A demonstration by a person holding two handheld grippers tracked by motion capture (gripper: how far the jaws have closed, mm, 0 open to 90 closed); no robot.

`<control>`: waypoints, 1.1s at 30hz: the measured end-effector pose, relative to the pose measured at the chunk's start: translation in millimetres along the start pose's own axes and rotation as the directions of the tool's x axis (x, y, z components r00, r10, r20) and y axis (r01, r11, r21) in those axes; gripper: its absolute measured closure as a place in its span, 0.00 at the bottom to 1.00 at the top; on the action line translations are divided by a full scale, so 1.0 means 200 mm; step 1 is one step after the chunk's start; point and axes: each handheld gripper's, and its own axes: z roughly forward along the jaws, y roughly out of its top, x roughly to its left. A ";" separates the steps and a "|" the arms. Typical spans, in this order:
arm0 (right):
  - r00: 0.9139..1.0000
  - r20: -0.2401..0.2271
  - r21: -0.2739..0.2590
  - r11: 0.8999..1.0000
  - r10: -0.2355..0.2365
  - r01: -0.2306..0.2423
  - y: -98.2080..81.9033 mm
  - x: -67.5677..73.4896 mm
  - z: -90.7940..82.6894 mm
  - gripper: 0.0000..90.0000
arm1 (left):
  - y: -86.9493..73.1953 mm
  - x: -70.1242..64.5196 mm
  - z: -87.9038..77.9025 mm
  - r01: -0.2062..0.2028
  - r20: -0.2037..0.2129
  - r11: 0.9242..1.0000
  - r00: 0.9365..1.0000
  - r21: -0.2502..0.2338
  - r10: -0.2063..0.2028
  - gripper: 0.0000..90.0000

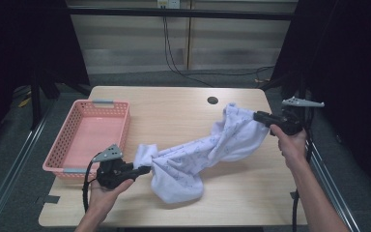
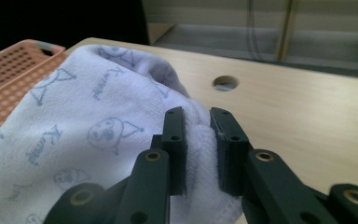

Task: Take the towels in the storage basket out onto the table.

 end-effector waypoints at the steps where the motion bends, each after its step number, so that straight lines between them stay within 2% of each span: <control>1: 1.000 0.008 -0.007 1.000 0.000 0.000 0.03 -0.02 -0.01 0.87 | -0.01 0.00 0.00 0.003 -0.001 1.000 1.000 0.002 -0.003 0.86; 2: 1.000 0.013 -0.004 1.000 -0.004 0.004 0.05 -0.04 0.00 0.89 | -0.02 0.00 0.00 -0.008 -0.006 1.000 1.000 0.013 0.008 0.85; 3: 0.997 0.076 -0.014 1.000 -0.017 0.018 0.07 -0.04 0.00 0.89 | -0.03 0.00 0.01 -0.015 -0.015 1.000 1.000 0.024 0.016 0.85; 4: 0.994 0.104 -0.024 0.999 -0.019 0.022 0.09 -0.06 0.00 0.89 | -0.04 0.00 0.02 -0.017 -0.011 0.999 1.000 0.030 0.017 0.83; 5: 0.996 0.088 -0.033 0.999 -0.008 0.011 0.10 -0.08 0.01 0.86 | -0.05 0.00 0.04 -0.016 0.004 0.999 1.000 0.038 0.016 0.78; 6: 0.997 0.083 -0.025 1.000 0.001 0.001 0.10 -0.09 0.02 0.83 | -0.05 0.00 0.06 -0.007 0.008 0.998 1.000 0.060 0.007 0.68; 7: 0.997 0.077 0.000 1.000 0.000 0.000 0.08 -0.10 0.05 0.80 | -0.05 0.01 0.07 -0.009 0.009 0.997 1.000 0.082 0.009 0.59; 8: 0.999 0.051 0.022 1.000 -0.005 0.004 0.07 -0.09 0.07 0.76 | -0.05 0.00 0.08 -0.017 -0.001 0.996 1.000 0.090 0.017 0.53; 10: 0.999 0.042 0.041 0.999 -0.016 0.014 0.02 -0.07 0.11 0.64 | -0.05 0.00 0.09 -0.008 -0.007 0.996 1.000 0.092 0.009 0.46; 13: 1.000 0.023 0.050 0.999 -0.020 0.019 -0.04 -0.02 0.12 0.52 | -0.04 0.00 0.08 -0.002 -0.006 0.996 1.000 0.085 0.003 0.41; 14: 1.000 0.006 0.050 0.998 -0.030 0.030 -0.06 0.00 0.11 0.52 | -0.04 0.00 0.07 -0.005 -0.004 0.996 1.000 0.085 0.006 0.40; 17: 0.998 -0.048 0.063 0.997 -0.044 0.047 -0.12 0.07 0.09 0.48 | -0.05 -0.01 0.07 -0.017 -0.001 0.996 1.000 0.090 0.017 0.43; 18: 0.996 -0.069 0.063 0.996 -0.055 0.060 -0.14 0.10 0.08 0.48 | -0.05 -0.01 0.08 -0.022 0.002 0.996 1.000 0.087 0.022 0.49; 20: 0.990 -0.126 0.075 0.995 -0.057 0.067 -0.19 0.16 0.07 0.47 | -0.05 -0.01 0.10 -0.035 0.010 0.995 0.999 0.094 0.035 0.53; 23: 0.978 -0.197 0.106 0.990 -0.074 0.096 -0.28 0.27 0.06 0.46 | -0.06 -0.01 0.14 -0.051 0.006 0.993 0.999 0.108 0.050 0.79; 24: 0.972 -0.220 0.123 0.987 -0.078 0.107 -0.32 0.30 0.07 0.46 | -0.07 -0.01 0.15 -0.051 0.011 0.992 0.999 0.113 0.050 0.82; 27: 0.954 -0.287 0.163 0.977 -0.085 0.136 -0.41 0.40 0.12 0.46 | -0.08 0.00 0.17 -0.047 0.011 0.990 0.999 0.130 0.046 0.84; 29: 0.947 -0.310 0.192 0.970 -0.083 0.147 -0.47 0.44 0.18 0.44 | -0.10 0.01 0.18 -0.045 0.010 0.989 0.999 0.142 0.044 0.84; 30: 0.943 -0.323 0.215 0.963 -0.087 0.162 -0.49 0.46 0.22 0.43 | -0.11 0.01 0.20 -0.051 -0.003 0.987 0.999 0.154 0.052 0.83; 31: 0.941 -0.321 0.248 0.950 -0.104 0.190 -0.52 0.49 0.27 0.41 | -0.11 0.01 0.20 -0.046 -0.007 0.987 0.999 0.156 0.048 0.80; 33: 0.943 -0.309 0.275 0.937 -0.125 0.215 -0.55 0.51 0.33 0.37 | -0.13 0.03 0.22 -0.034 -0.008 0.986 0.999 0.166 0.036 0.73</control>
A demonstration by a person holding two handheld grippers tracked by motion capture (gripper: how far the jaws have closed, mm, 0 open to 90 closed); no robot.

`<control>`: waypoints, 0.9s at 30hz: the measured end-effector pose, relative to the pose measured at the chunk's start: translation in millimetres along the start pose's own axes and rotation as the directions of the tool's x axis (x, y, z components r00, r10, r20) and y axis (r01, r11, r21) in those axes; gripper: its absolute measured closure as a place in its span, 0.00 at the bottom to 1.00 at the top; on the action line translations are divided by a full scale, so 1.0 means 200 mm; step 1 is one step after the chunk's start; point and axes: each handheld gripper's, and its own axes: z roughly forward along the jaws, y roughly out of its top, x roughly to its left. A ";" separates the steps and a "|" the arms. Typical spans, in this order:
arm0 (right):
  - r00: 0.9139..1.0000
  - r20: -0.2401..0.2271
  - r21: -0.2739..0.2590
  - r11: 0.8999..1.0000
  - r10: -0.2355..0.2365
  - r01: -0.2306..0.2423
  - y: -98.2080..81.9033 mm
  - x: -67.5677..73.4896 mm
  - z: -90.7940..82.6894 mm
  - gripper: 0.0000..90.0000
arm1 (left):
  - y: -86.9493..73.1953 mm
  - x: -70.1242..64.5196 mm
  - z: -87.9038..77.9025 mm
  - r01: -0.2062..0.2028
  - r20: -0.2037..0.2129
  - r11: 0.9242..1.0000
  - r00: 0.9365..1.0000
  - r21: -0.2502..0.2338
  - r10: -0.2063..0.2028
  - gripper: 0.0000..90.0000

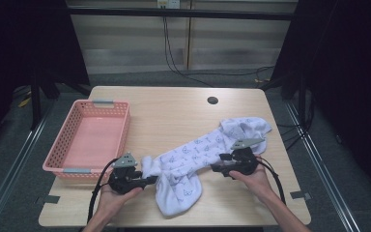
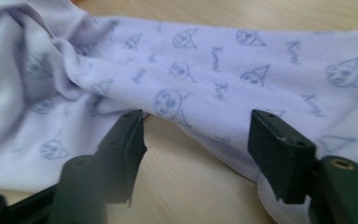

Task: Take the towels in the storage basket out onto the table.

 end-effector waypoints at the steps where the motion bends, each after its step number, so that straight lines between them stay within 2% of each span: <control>1: 1.000 0.009 0.019 1.000 -0.009 0.009 0.00 -0.01 0.03 0.34 | 0.00 0.00 0.01 0.010 -0.011 1.000 1.000 -0.001 -0.010 0.66; 2: 1.000 0.008 0.022 1.000 -0.003 0.003 -0.01 -0.02 0.06 0.33 | 0.00 0.01 0.02 0.014 -0.010 1.000 1.000 -0.008 -0.015 0.58; 3: 1.000 0.002 0.021 1.000 0.009 -0.009 -0.01 -0.04 0.09 0.32 | 0.00 0.02 0.03 0.009 0.000 1.000 1.000 -0.007 -0.009 0.55; 5: 1.000 0.003 0.029 1.000 0.004 -0.005 -0.01 -0.05 0.14 0.31 | 0.00 0.02 0.04 0.012 -0.003 1.000 1.000 0.002 -0.012 0.51; 7: 1.000 0.027 0.029 1.000 -0.001 0.001 -0.01 -0.05 0.17 0.31 | 0.00 0.02 0.06 0.013 0.007 1.000 1.000 0.017 -0.013 0.49; 8: 0.999 0.043 0.019 1.000 0.009 -0.010 -0.01 -0.04 0.18 0.36 | 0.00 0.02 0.06 0.009 0.003 1.000 1.000 0.020 -0.009 0.49; 9: 0.997 0.077 0.023 1.000 -0.002 0.000 0.00 -0.04 0.18 0.47 | 0.00 0.02 0.07 0.012 0.010 1.000 1.000 0.017 -0.013 0.49; 10: 0.992 0.126 0.032 0.999 -0.005 0.001 0.00 -0.03 0.18 0.63 | 0.00 0.02 0.07 0.015 0.012 1.000 1.000 0.018 -0.016 0.49; 11: 0.987 0.161 0.022 0.999 0.025 -0.029 0.00 -0.04 0.17 0.72 | 0.00 0.02 0.07 0.015 0.012 1.000 1.000 0.021 -0.015 0.47; 12: 0.986 0.158 0.011 0.999 0.049 -0.051 0.00 -0.06 0.17 0.83 | 0.00 0.01 0.07 0.016 0.022 1.000 1.000 0.020 -0.017 0.46; 13: 0.985 0.161 0.015 0.998 0.064 -0.067 0.00 -0.10 0.16 0.89 | 0.00 0.01 0.07 0.012 0.030 1.000 0.999 0.027 -0.012 0.45; 15: 0.984 0.165 0.019 0.997 0.074 -0.079 0.00 -0.15 0.14 0.90 | 0.01 -0.02 0.08 -0.003 0.047 0.999 0.999 0.036 0.001 0.44; 19: 0.973 0.204 0.016 0.993 0.111 -0.117 0.00 -0.28 0.09 0.91 | 0.02 -0.07 0.10 -0.035 0.071 0.998 0.997 0.051 0.031 0.41; 20: 0.973 0.203 0.018 0.993 0.108 -0.114 -0.01 -0.32 0.08 0.91 | 0.02 -0.08 0.10 -0.043 0.072 0.997 0.997 0.056 0.039 0.41; 21: 0.971 0.218 0.018 0.994 0.102 -0.109 -0.01 -0.35 0.06 0.91 | 0.02 -0.09 0.10 -0.054 0.064 0.998 0.997 0.044 0.051 0.43; 22: 0.967 0.227 0.011 0.993 0.112 -0.117 -0.02 -0.39 0.05 0.91 | 0.03 -0.08 0.09 -0.068 0.070 0.997 0.995 0.036 0.066 0.50; 23: 0.968 0.215 0.005 0.991 0.133 -0.137 -0.02 -0.41 0.04 0.89 | 0.04 -0.08 0.08 -0.072 0.073 0.997 0.995 0.030 0.069 0.57; 24: 0.969 0.207 -0.002 0.991 0.135 -0.137 -0.03 -0.42 0.03 0.83 | 0.05 -0.07 0.07 -0.066 0.053 0.998 0.996 0.022 0.065 0.58; 26: 0.966 0.225 -0.012 0.991 0.129 -0.130 -0.03 -0.40 -0.01 0.67 | 0.06 -0.05 0.03 -0.048 0.045 0.999 0.998 -0.021 0.048 0.69; 27: 0.966 0.232 -0.021 0.993 0.118 -0.117 -0.03 -0.38 -0.04 0.64 | 0.08 -0.03 0.02 -0.045 0.033 0.998 0.998 -0.035 0.046 0.70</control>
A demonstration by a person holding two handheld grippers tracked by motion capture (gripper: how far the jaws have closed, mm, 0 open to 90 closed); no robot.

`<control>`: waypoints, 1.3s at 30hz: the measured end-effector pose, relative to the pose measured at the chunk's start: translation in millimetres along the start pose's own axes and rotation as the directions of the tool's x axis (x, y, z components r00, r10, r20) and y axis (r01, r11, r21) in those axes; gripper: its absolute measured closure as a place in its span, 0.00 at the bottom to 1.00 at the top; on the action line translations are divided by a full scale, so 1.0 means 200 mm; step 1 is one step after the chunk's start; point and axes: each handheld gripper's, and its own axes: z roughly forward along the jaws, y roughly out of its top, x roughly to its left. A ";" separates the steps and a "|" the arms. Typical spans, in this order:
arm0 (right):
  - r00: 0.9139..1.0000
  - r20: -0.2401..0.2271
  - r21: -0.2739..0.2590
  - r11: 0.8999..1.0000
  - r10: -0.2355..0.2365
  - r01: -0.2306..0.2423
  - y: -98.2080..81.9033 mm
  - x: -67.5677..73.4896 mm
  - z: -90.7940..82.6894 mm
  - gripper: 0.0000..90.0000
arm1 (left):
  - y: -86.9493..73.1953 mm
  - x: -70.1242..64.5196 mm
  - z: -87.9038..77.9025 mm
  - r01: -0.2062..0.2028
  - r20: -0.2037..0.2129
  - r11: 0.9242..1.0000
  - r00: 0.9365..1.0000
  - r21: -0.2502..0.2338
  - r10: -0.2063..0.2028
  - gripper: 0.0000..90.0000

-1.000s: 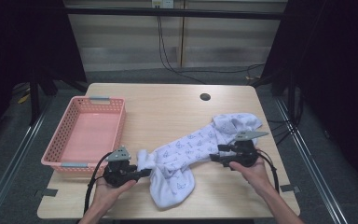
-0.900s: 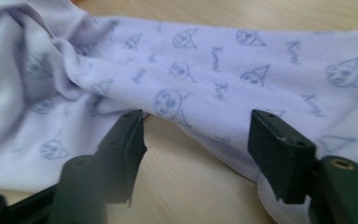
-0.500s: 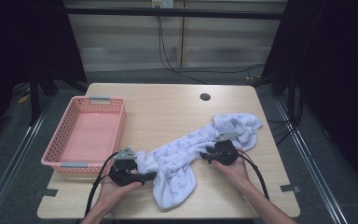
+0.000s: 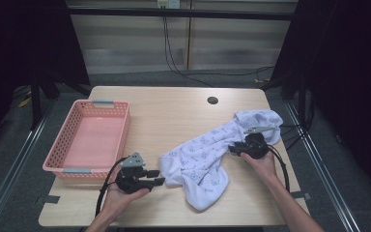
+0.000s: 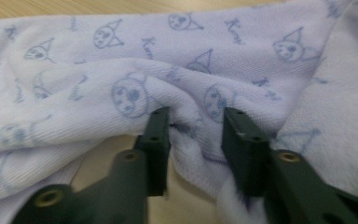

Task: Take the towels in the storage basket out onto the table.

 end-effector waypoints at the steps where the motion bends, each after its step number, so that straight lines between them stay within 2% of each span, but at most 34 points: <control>1: 1.000 -0.012 -0.019 1.000 -0.009 0.009 0.00 0.03 -0.05 0.60 | 0.01 0.01 0.00 0.000 -0.009 1.000 1.000 -0.007 0.000 0.69; 4: 0.997 -0.071 -0.038 0.999 -0.028 0.025 -0.03 0.11 -0.16 0.58 | 0.05 0.05 0.03 0.003 -0.040 1.000 0.999 -0.024 -0.004 0.62; 6: 0.992 -0.122 -0.042 0.999 -0.033 0.028 -0.09 0.18 -0.22 0.60 | 0.07 0.06 0.09 -0.014 -0.054 1.000 0.998 0.007 0.014 0.58; 7: 0.987 -0.151 -0.033 0.998 -0.049 0.044 -0.12 0.21 -0.24 0.61 | 0.09 0.07 0.12 -0.034 -0.059 0.999 0.998 0.014 0.035 0.58; 9: 0.979 -0.184 -0.014 0.996 -0.084 0.083 -0.18 0.27 -0.26 0.61 | 0.11 0.08 0.18 -0.061 -0.059 0.998 0.996 0.016 0.062 0.60; 10: 0.973 -0.211 -0.009 0.995 -0.098 0.098 -0.20 0.29 -0.26 0.61 | 0.13 0.09 0.20 -0.089 -0.067 0.996 0.994 0.015 0.090 0.67; 11: 0.967 -0.230 -0.005 0.994 -0.105 0.107 -0.22 0.31 -0.27 0.61 | 0.14 0.10 0.23 -0.081 -0.057 0.997 0.995 0.018 0.082 0.69; 12: 0.963 -0.247 -0.002 0.994 -0.107 0.110 -0.23 0.33 -0.26 0.61 | 0.15 0.12 0.26 -0.056 -0.051 0.998 0.997 0.018 0.057 0.67; 13: 0.955 -0.268 0.009 0.991 -0.123 0.130 -0.24 0.35 -0.25 0.65 | 0.16 0.12 0.28 -0.052 -0.054 0.999 0.997 0.018 0.052 0.63; 14: 0.953 -0.272 0.016 0.989 -0.135 0.145 -0.24 0.36 -0.24 0.66 | 0.16 0.13 0.30 -0.065 -0.051 0.998 0.997 0.028 0.066 0.63; 15: 0.951 -0.273 0.017 0.988 -0.144 0.154 -0.25 0.37 -0.23 0.65 | 0.15 0.12 0.31 -0.073 -0.061 0.995 0.995 0.060 0.077 0.63; 17: 0.941 -0.299 0.018 0.985 -0.160 0.173 -0.25 0.40 -0.21 0.60 | 0.12 0.12 0.34 -0.095 -0.052 0.987 0.993 0.128 0.102 0.60; 18: 0.938 -0.302 0.015 0.983 -0.171 0.184 -0.26 0.41 -0.20 0.56 | 0.10 0.12 0.35 -0.100 -0.083 0.979 0.990 0.178 0.116 0.62; 20: 0.933 -0.305 0.036 0.976 -0.193 0.214 -0.27 0.43 -0.17 0.49 | 0.07 0.11 0.34 -0.108 -0.106 0.976 0.986 0.190 0.130 0.74; 22: 0.925 -0.292 0.040 0.963 -0.242 0.265 -0.28 0.46 -0.15 0.46 | 0.07 0.11 0.31 -0.091 -0.111 0.976 0.987 0.200 0.115 0.92; 24: 0.926 -0.271 0.039 0.958 -0.262 0.282 -0.29 0.47 -0.16 0.51 | 0.05 0.11 0.27 -0.077 -0.100 0.975 0.990 0.206 0.100 0.97; 25: 0.926 -0.255 0.040 0.954 -0.278 0.297 -0.29 0.48 -0.16 0.60 | 0.04 0.10 0.26 -0.064 -0.086 0.980 0.993 0.190 0.082 0.98; 26: 0.924 -0.266 0.044 0.954 -0.275 0.296 -0.29 0.48 -0.17 0.73 | 0.03 0.10 0.23 -0.054 -0.073 0.982 0.995 0.182 0.069 0.98; 27: 0.924 -0.296 0.064 0.960 -0.242 0.272 -0.29 0.47 -0.18 0.88 | 0.02 0.10 0.21 -0.043 -0.066 0.985 0.996 0.166 0.055 0.98; 28: 0.927 -0.303 0.067 0.965 -0.223 0.254 -0.29 0.47 -0.19 0.90 | 0.02 0.09 0.16 -0.023 -0.049 0.990 0.998 0.136 0.030 0.98; 29: 0.924 -0.317 0.063 0.968 -0.212 0.244 -0.29 0.45 -0.20 0.91 | 0.01 0.08 0.12 -0.007 -0.034 0.995 0.999 0.098 0.011 0.98; 31: 0.930 -0.325 0.039 0.980 -0.170 0.193 -0.27 0.41 -0.26 0.92 | 0.01 0.06 0.04 0.015 -0.015 0.999 1.000 0.033 -0.015 0.98; 32: 0.930 -0.336 0.024 0.986 -0.150 0.167 -0.26 0.38 -0.29 0.92 | 0.01 0.05 0.00 0.021 -0.003 1.000 1.000 0.006 -0.021 0.98; 35: 0.949 -0.288 -0.025 0.992 -0.127 0.125 -0.22 0.30 -0.38 0.92 | 0.01 0.03 -0.07 0.045 0.014 0.996 0.999 -0.071 -0.044 0.98; 36: 0.960 -0.258 -0.041 0.994 -0.112 0.105 -0.20 0.27 -0.41 0.92 | 0.01 0.03 -0.08 0.049 0.015 0.995 0.999 -0.085 -0.048 0.98; 39: 0.980 -0.190 -0.074 0.996 -0.061 0.047 -0.12 0.15 -0.45 0.92 | -0.01 0.05 -0.07 0.058 0.007 0.996 0.998 -0.072 -0.057 0.98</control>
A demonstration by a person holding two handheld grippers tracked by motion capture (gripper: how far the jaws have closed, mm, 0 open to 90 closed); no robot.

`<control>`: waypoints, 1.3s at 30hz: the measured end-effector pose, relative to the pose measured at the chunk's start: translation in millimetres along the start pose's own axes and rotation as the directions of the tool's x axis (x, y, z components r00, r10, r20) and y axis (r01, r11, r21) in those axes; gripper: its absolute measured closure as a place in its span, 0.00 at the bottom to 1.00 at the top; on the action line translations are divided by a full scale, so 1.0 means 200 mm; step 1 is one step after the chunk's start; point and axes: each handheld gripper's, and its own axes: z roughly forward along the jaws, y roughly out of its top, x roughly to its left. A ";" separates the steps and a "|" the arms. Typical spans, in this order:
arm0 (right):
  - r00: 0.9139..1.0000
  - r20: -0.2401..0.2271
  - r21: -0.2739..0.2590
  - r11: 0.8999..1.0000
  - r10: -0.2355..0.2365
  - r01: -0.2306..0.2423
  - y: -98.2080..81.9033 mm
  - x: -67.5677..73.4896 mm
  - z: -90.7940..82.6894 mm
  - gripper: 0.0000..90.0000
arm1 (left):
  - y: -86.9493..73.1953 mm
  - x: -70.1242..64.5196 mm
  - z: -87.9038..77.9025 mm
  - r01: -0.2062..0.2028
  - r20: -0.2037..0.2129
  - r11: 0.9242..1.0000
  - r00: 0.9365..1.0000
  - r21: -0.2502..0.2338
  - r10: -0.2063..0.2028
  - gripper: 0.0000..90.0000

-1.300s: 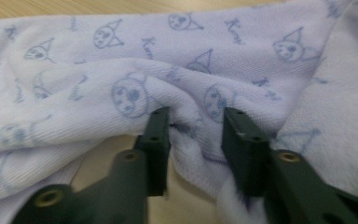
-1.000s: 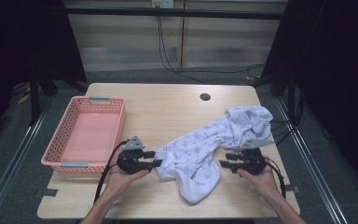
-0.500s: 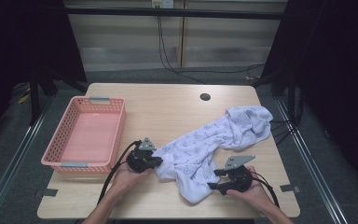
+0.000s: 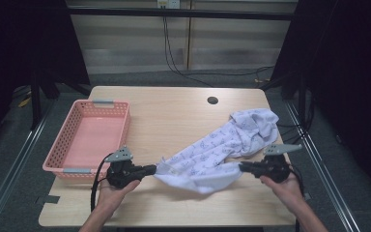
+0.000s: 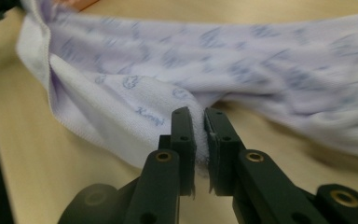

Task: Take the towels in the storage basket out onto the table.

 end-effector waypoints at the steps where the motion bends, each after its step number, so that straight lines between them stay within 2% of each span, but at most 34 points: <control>1: 1.000 0.017 -0.010 1.000 0.017 -0.017 0.03 -0.04 0.00 0.92 | -0.01 0.01 0.02 0.011 0.001 1.000 1.000 0.012 -0.011 0.98; 3: 0.999 0.006 -0.009 0.999 0.034 -0.034 0.08 -0.09 0.04 0.90 | -0.02 0.02 0.05 0.012 -0.009 0.999 1.000 0.045 -0.011 0.98; 4: 0.999 0.019 -0.014 0.999 0.040 -0.040 0.10 -0.12 0.07 0.90 | -0.03 0.02 0.07 0.012 -0.013 0.998 1.000 0.061 -0.011 0.98; 7: 0.998 0.051 0.011 0.999 0.041 -0.042 0.15 -0.17 0.22 0.86 | -0.04 0.05 0.09 0.025 -0.034 0.995 0.999 0.096 -0.022 0.98; 8: 0.998 0.033 0.021 0.999 0.048 -0.049 0.16 -0.19 0.28 0.86 | -0.06 0.06 0.10 0.034 -0.040 0.994 0.999 0.107 -0.029 0.97; 10: 0.998 0.042 0.060 0.997 0.053 -0.055 0.15 -0.22 0.39 0.83 | -0.06 0.06 0.10 0.011 -0.032 0.993 0.999 0.120 -0.007 0.95; 12: 0.998 0.031 0.093 0.994 0.058 -0.061 0.12 -0.24 0.48 0.79 | -0.05 0.05 0.10 0.011 -0.032 0.993 0.999 0.117 -0.008 0.81; 13: 0.997 0.032 0.089 0.994 0.067 -0.070 0.11 -0.24 0.50 0.77 | -0.04 0.03 0.10 -0.011 -0.037 0.994 0.999 0.111 0.015 0.73; 14: 0.997 0.031 0.078 0.994 0.073 -0.075 0.11 -0.24 0.49 0.73 | -0.04 0.01 0.11 -0.015 -0.020 0.995 1.000 0.098 0.017 0.71; 15: 0.997 0.051 0.076 0.995 0.062 -0.066 0.12 -0.23 0.48 0.66 | -0.03 0.01 0.12 -0.013 -0.010 0.995 1.000 0.095 0.014 0.66; 16: 0.996 0.078 0.072 0.996 0.048 -0.053 0.12 -0.22 0.45 0.61 | -0.02 0.00 0.13 -0.027 -0.025 0.995 0.999 0.100 0.030 0.61; 17: 0.996 0.084 0.058 0.997 0.042 -0.047 0.13 -0.22 0.42 0.60 | -0.01 0.00 0.15 -0.043 -0.016 0.994 0.999 0.105 0.045 0.57; 18: 0.996 0.075 0.040 0.998 0.042 -0.045 0.13 -0.21 0.38 0.59 | -0.01 -0.01 0.16 -0.045 0.000 0.993 0.999 0.111 0.045 0.58; 19: 0.996 0.077 0.025 0.999 0.046 -0.049 0.12 -0.20 0.34 0.57 | 0.00 -0.02 0.16 -0.041 0.000 0.993 0.999 0.107 0.041 0.57; 21: 0.996 0.084 0.023 0.999 0.038 -0.040 0.10 -0.18 0.28 0.54 | 0.01 -0.04 0.14 -0.038 0.020 0.995 0.999 0.090 0.036 0.56; 22: 0.996 0.089 0.013 0.999 0.031 -0.032 0.08 -0.16 0.24 0.54 | 0.01 -0.05 0.13 -0.048 0.022 0.995 0.999 0.085 0.047 0.55; 24: 0.997 0.070 0.009 0.999 0.031 -0.032 0.04 -0.13 0.18 0.54 | 0.01 -0.08 0.10 -0.073 0.006 0.994 0.997 0.086 0.073 0.55; 26: 0.999 0.044 0.007 1.000 0.023 -0.023 0.00 -0.09 0.15 0.54 | 0.01 -0.10 0.08 -0.093 0.027 0.993 0.995 0.073 0.091 0.56; 28: 1.000 0.025 0.025 1.000 0.009 -0.009 -0.04 -0.06 0.15 0.55 | 0.01 -0.12 0.08 -0.105 0.036 0.992 0.994 0.069 0.103 0.56; 31: 1.000 0.008 0.063 0.998 -0.021 0.021 -0.07 -0.03 0.21 0.53 | 0.00 -0.15 0.08 -0.117 0.076 0.991 0.991 0.057 0.113 0.55; 34: 1.000 -0.015 0.073 0.997 -0.027 0.028 -0.06 -0.02 0.28 0.50 | 0.00 -0.18 0.08 -0.148 0.119 0.987 0.983 0.057 0.141 0.51; 37: 0.998 -0.029 0.067 0.996 -0.048 0.050 -0.02 -0.01 0.33 0.50 | -0.01 -0.18 0.12 -0.162 0.107 0.981 0.983 0.109 0.151 0.46; 39: 0.999 -0.034 0.067 0.997 -0.042 0.044 0.01 0.00 0.37 0.50 | -0.04 -0.16 0.17 -0.151 0.057 0.973 0.988 0.176 0.143 0.44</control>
